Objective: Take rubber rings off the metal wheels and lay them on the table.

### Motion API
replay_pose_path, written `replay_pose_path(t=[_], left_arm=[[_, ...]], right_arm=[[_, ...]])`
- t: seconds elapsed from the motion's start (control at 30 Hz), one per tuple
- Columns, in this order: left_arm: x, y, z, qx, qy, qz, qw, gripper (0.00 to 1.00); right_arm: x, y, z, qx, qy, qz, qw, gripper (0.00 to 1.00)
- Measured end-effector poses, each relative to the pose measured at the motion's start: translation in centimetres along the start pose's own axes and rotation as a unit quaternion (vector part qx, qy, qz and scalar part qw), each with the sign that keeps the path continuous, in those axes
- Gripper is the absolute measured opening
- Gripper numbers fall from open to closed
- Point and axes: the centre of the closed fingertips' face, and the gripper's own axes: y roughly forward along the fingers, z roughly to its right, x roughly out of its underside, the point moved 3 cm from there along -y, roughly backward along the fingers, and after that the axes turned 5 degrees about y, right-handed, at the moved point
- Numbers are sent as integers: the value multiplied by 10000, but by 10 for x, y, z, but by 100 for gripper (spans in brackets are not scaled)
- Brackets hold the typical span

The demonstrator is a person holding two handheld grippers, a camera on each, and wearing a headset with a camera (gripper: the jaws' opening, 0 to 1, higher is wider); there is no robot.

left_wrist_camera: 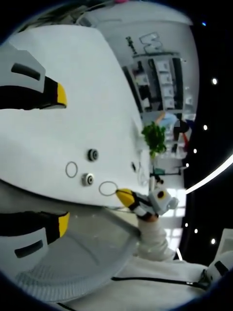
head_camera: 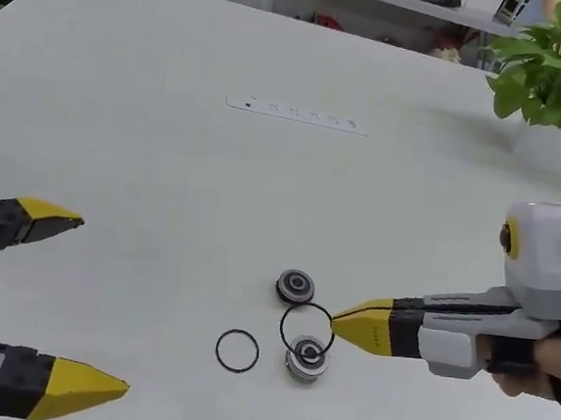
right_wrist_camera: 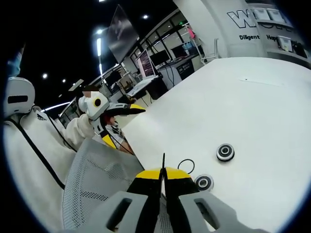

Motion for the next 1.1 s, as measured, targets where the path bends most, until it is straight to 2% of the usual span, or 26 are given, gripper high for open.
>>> replay_pose_path(t=[0.4, 0.5, 0.73, 1.1], left_arm=[[2, 2, -2, 24, -14, 88, 10000, 88], [4, 4, -1, 70, 2, 77, 9999, 88], [6, 7, 2, 152, 67, 53, 9998, 88], [9, -7, -9, -39, 59, 67, 10000, 88]], right_arm=[[-7, 9, 1, 24, -50, -26, 10000, 0], [-8, 14, 4, 81, 24, -83, 9999, 0], [-9, 27, 4, 24, 5, -185, 9998, 0], [-2, 47, 14, 83, 53, -399, 9992, 0]])
